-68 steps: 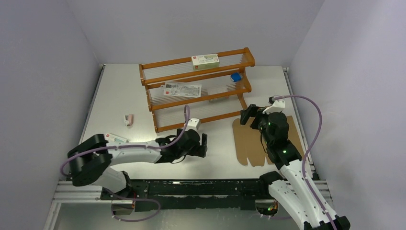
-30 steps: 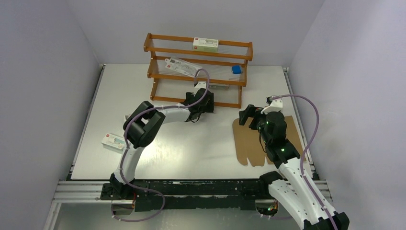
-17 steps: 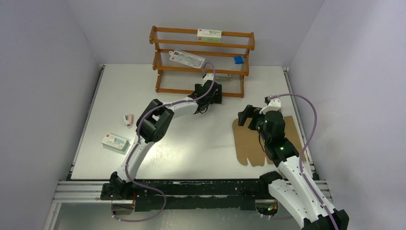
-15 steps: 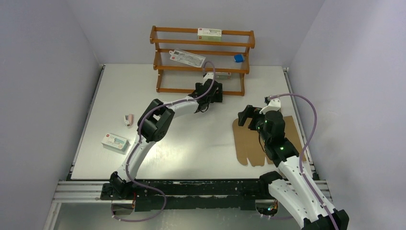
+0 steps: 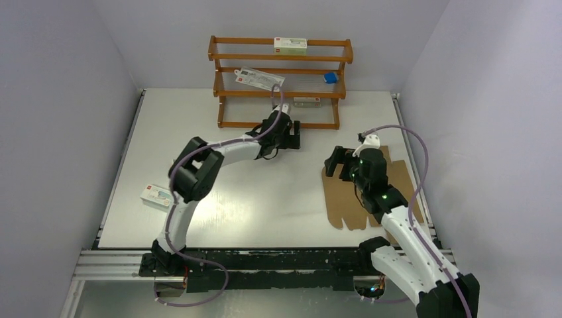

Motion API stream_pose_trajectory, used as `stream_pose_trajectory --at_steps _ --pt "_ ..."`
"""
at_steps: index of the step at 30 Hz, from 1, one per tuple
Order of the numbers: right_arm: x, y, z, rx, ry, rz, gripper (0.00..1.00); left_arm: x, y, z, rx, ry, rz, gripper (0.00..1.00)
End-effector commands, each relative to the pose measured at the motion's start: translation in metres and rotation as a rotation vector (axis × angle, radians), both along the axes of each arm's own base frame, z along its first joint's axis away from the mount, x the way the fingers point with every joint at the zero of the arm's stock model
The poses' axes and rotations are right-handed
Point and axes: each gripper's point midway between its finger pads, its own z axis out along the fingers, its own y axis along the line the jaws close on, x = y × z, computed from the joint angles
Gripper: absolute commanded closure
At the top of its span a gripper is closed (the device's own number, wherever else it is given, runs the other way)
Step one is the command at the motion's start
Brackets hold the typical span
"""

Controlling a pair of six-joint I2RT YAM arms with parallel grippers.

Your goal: Fold the paper box

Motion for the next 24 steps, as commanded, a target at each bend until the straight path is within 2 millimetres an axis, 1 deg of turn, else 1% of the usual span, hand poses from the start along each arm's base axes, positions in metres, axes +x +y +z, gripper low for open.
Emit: stream_pose_trajectory --at_steps 1,3,4,6,9,11,13,16,18,20,21,22,24 --pt "0.000 0.004 -0.020 -0.002 0.096 0.013 0.00 -0.036 0.007 0.069 -0.094 -0.027 -0.105 0.02" --pt "0.002 0.002 -0.032 -0.013 0.135 0.000 0.00 -0.055 0.024 0.081 -0.083 -0.003 -0.105 0.02" --pt "0.004 0.001 -0.038 -0.014 0.150 -0.015 0.00 -0.065 0.035 0.083 -0.070 0.010 -0.103 0.02" --pt "0.007 -0.001 -0.051 -0.014 0.180 -0.042 0.00 -0.080 0.057 0.093 -0.060 0.018 -0.092 0.02" --pt "0.015 0.003 -0.065 -0.009 0.201 -0.040 0.00 -0.095 0.091 0.117 -0.044 0.028 -0.092 0.02" --pt "0.022 0.005 -0.073 -0.016 0.203 -0.035 0.00 -0.104 0.111 0.138 -0.035 0.024 -0.093 0.02" --pt "0.032 0.009 -0.074 -0.018 0.194 -0.026 0.00 -0.114 0.127 0.162 -0.030 -0.021 -0.105 0.02" --pt "0.048 0.016 -0.076 -0.022 0.183 -0.003 0.00 -0.125 0.150 0.188 0.016 -0.088 -0.124 0.02" --pt "0.059 0.017 -0.080 -0.037 0.187 -0.009 0.00 -0.126 0.170 0.197 0.076 -0.129 -0.111 0.02" --pt "0.067 0.017 -0.085 -0.055 0.198 -0.012 0.00 -0.125 0.187 0.201 0.123 -0.183 -0.076 0.02" --pt "0.070 0.017 -0.089 -0.062 0.206 -0.014 0.00 -0.125 0.195 0.198 0.138 -0.193 -0.050 0.02" --pt "0.073 0.018 -0.091 -0.064 0.210 -0.012 0.00 -0.126 0.200 0.188 0.148 -0.189 -0.039 0.02" --pt "0.079 0.020 -0.097 -0.071 0.225 -0.012 0.00 -0.127 0.205 0.180 0.123 -0.188 -0.043 0.02"
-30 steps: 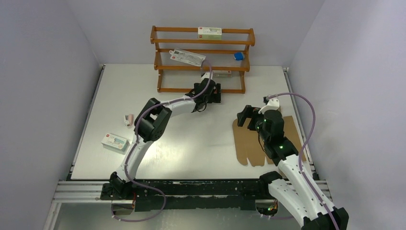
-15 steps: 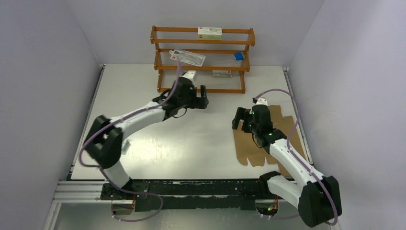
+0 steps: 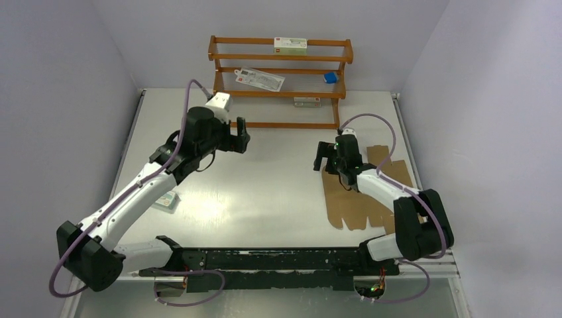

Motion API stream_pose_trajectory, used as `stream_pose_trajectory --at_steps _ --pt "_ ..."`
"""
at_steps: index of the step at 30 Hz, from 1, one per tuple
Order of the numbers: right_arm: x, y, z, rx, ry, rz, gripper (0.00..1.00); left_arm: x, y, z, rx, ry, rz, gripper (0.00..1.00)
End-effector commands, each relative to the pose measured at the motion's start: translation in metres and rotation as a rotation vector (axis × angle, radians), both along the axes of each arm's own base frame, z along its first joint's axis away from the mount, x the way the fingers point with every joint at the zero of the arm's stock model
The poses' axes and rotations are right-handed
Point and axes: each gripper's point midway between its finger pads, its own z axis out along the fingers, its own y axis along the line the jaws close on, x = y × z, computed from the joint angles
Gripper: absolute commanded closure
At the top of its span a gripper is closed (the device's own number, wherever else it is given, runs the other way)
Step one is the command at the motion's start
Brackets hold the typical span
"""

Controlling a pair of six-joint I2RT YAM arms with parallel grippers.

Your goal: Fold the paper box

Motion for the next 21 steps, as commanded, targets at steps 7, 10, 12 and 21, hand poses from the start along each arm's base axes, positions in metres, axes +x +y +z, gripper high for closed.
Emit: stream_pose_trajectory --at_steps 7,10,12,21 --pt "0.036 0.002 -0.006 -0.025 -0.020 -0.020 0.00 -0.004 0.035 -0.038 0.119 0.033 0.006 0.02" --pt "0.036 0.003 -0.012 -0.025 -0.005 -0.019 0.00 -0.004 0.036 -0.034 0.094 0.012 0.017 0.02" --pt "0.035 0.005 -0.016 -0.016 0.008 -0.012 0.00 -0.004 0.035 -0.034 0.088 0.017 0.012 0.02" --pt "0.023 0.026 -0.031 0.034 0.055 0.037 0.02 -0.004 0.033 -0.040 0.082 0.044 0.004 0.02"
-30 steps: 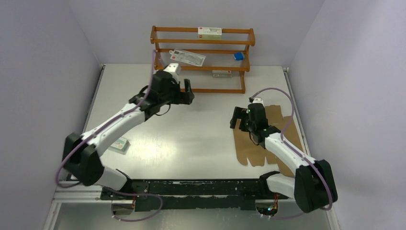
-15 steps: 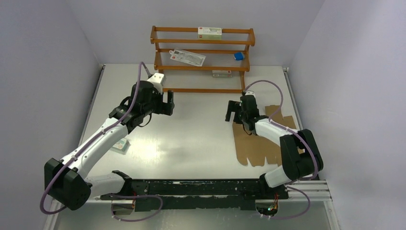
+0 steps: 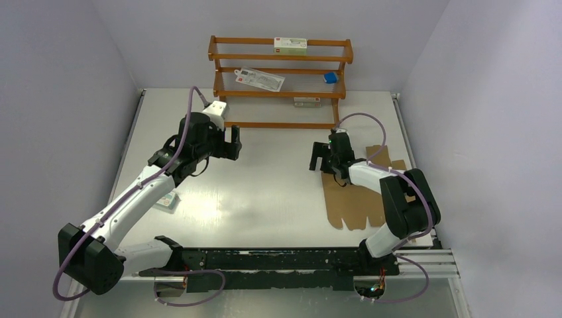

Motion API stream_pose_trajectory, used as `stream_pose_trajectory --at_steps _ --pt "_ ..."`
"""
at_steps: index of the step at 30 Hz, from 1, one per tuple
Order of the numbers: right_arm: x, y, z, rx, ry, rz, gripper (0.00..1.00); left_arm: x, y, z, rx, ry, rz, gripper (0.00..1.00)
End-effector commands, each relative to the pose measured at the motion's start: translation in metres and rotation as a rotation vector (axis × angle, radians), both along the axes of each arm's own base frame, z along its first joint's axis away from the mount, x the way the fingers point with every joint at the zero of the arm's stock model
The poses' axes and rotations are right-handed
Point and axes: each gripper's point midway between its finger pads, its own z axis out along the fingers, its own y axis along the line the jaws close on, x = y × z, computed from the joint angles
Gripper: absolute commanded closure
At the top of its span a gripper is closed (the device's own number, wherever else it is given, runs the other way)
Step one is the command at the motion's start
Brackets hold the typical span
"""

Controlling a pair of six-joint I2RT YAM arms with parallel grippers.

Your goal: Fold the paper box

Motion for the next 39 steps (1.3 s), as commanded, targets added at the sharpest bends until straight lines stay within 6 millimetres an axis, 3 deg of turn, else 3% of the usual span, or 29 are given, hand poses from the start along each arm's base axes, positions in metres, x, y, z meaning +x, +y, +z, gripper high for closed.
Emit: stream_pose_trajectory --at_steps 1,7,19,23,26,29,34,36,39 --pt "0.000 0.020 0.005 0.049 -0.018 0.035 0.02 0.002 -0.003 0.005 -0.024 -0.013 -0.020 0.02" --pt "-0.021 0.077 0.000 0.129 0.013 0.112 0.04 0.004 0.002 0.005 -0.030 -0.008 0.003 0.02" --pt "-0.093 0.233 0.005 0.214 0.041 0.445 0.09 0.006 0.014 0.012 -0.039 -0.030 0.052 0.02" --pt "-0.121 0.277 0.017 0.232 0.039 0.565 0.09 0.005 0.019 0.016 -0.037 -0.047 0.070 0.02" --pt "-0.137 0.297 0.029 0.229 0.028 0.633 0.09 0.004 0.018 0.017 -0.049 -0.051 0.068 0.02" --pt "-0.145 0.303 0.041 0.244 0.027 0.673 0.09 0.004 0.018 0.018 -0.058 -0.052 0.070 0.02" --pt "-0.145 0.288 0.068 0.249 -0.040 0.702 0.05 0.005 0.017 0.013 -0.078 -0.029 0.064 0.02" --pt "-0.134 0.271 0.076 0.221 -0.071 0.667 0.04 0.006 0.016 0.010 -0.090 -0.016 0.058 0.02" --pt "-0.106 0.227 0.078 0.152 -0.100 0.542 0.01 0.009 0.018 0.006 -0.092 0.002 0.064 0.02"
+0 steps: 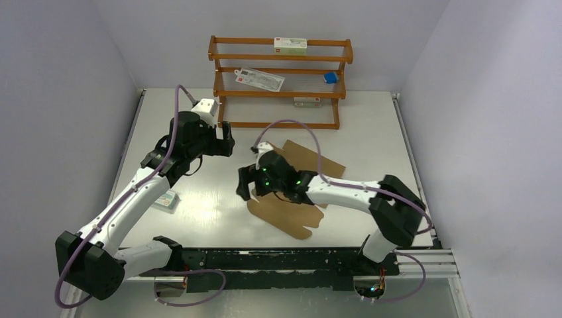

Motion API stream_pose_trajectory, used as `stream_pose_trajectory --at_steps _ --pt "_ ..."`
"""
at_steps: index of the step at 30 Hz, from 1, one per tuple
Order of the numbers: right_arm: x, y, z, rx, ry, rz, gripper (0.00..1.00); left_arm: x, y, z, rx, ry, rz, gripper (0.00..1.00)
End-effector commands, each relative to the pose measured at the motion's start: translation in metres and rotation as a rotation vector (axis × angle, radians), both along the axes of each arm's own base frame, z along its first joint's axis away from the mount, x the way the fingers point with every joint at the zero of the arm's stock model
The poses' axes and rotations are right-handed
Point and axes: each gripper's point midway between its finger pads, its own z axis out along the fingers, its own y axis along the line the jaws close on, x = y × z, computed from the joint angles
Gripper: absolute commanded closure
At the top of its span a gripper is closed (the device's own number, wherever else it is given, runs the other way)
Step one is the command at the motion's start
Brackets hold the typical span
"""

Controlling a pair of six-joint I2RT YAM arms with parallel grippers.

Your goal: Fold the paper box

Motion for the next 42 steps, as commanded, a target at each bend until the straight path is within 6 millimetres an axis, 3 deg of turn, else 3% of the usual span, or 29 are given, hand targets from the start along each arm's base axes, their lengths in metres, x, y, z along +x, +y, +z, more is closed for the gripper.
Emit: stream_pose_trajectory --at_steps 1,5,10,13,17,19,29,35,42 --pt "0.038 -0.064 0.008 -0.066 -0.052 -0.157 0.01 0.005 -0.004 -0.002 -0.045 0.011 -0.018 0.02" --pt "0.078 -0.139 0.018 -0.042 -0.059 -0.362 0.00 0.007 -0.004 -0.005 -0.042 0.018 -0.028 0.02" --pt "0.109 -0.227 0.013 -0.090 -0.076 -0.617 0.00 0.008 -0.008 -0.014 -0.041 0.052 -0.051 0.02" --pt "0.121 -0.255 0.004 -0.094 -0.069 -0.682 0.00 0.008 -0.011 -0.018 -0.048 0.065 -0.063 0.02" --pt "0.134 -0.275 -0.015 -0.121 -0.042 -0.733 0.00 0.008 -0.013 -0.021 -0.049 0.078 -0.071 0.02" --pt "0.138 -0.280 -0.024 -0.148 -0.032 -0.750 0.00 0.008 -0.014 -0.024 -0.048 0.086 -0.072 0.02" --pt "0.156 -0.264 -0.056 -0.167 -0.006 -0.665 0.01 0.012 -0.014 -0.036 -0.038 0.119 -0.074 0.02" --pt "0.160 -0.232 -0.067 -0.122 0.024 -0.487 0.04 0.015 -0.013 -0.046 -0.024 0.145 -0.068 0.02" --pt "0.149 -0.194 -0.070 -0.083 0.026 -0.346 0.06 0.019 -0.005 -0.060 -0.004 0.180 -0.032 0.02"
